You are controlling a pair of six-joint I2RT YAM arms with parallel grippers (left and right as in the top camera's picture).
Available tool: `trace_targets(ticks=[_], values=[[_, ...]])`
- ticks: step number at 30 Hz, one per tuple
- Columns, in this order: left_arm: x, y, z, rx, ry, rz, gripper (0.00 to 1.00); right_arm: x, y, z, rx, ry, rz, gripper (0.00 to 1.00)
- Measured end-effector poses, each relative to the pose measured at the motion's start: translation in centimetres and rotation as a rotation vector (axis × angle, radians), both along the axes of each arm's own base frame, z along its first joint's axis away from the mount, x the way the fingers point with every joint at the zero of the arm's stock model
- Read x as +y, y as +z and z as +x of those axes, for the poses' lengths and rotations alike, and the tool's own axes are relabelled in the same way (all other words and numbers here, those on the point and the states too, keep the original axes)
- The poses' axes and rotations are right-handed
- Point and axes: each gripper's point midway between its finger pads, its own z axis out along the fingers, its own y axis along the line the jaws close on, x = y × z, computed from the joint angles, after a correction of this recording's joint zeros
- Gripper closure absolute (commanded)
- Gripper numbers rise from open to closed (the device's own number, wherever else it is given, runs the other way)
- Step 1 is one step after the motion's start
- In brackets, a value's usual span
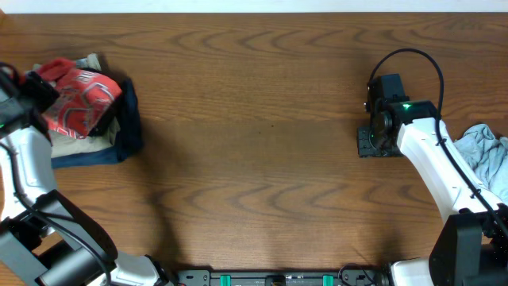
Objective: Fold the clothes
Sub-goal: 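Carry the folded red shirt left with the left gripper onto the clothes stack, then release the shirt on the stack and pull the left gripper back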
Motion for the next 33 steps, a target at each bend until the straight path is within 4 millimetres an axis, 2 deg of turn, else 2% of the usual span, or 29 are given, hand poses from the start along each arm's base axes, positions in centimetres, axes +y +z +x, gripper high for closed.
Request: trace_targets(ticks=[4, 7, 10, 13, 17, 19, 24, 26, 29, 30, 33], values=[[1.5, -0.2, -1.3, -0.022, 0.068, -0.043, 0.02, 0.0, 0.0, 0.0, 0.000, 0.000, 0.000, 0.48], [1.4, -0.1, -1.2, -0.066, 0.054, -0.098, 0.02, 0.0, 0.0, 0.0, 0.000, -0.001, 0.000, 0.45], [-0.1, 0.1, -0.1, -0.108, -0.010, -0.158, 0.02, 0.0, 0.0, 0.0, -0.001, -0.005, 0.001, 0.36], [-2.7, 0.3, 1.4, -0.138, -0.097, -0.220, 0.02, 0.1, 0.0, 0.1, -0.004, -0.007, 0.005, 0.25], [-8.4, -0.2, 3.4, -0.112, -0.231, -0.300, 0.02, 0.5, 0.0, 0.5, -0.021, -0.006, 0.031, 0.09], [-12.1, -1.0, 4.2, -0.068, -0.304, -0.343, 0.02, 1.1, 0.0, 0.8, -0.032, -0.001, 0.061, 0.01], [-22.2, -3.5, 4.3, 0.108, -0.499, -0.397, 0.02, 3.0, 0.1, 1.4, -0.049, 0.031, 0.165, 0.01], [-26.6, -4.7, 3.4, 0.206, -0.586, -0.389, 0.02, 3.8, 0.2, 1.6, -0.058, 0.045, 0.210, 0.01], [-32.6, -6.4, 0.7, 0.372, -0.708, -0.369, 0.02, 4.8, 0.3, 1.7, -0.060, 0.060, 0.266, 0.01], [-34.1, -7.0, -0.4, 0.430, -0.742, -0.365, 0.02, 5.1, 0.4, 1.7, -0.058, 0.066, 0.282, 0.01], [-37.2, -8.4, -4.7, 0.614, -0.818, -0.359, 0.02, 5.5, 0.4, 1.2, -0.038, 0.068, 0.314, 0.01]])
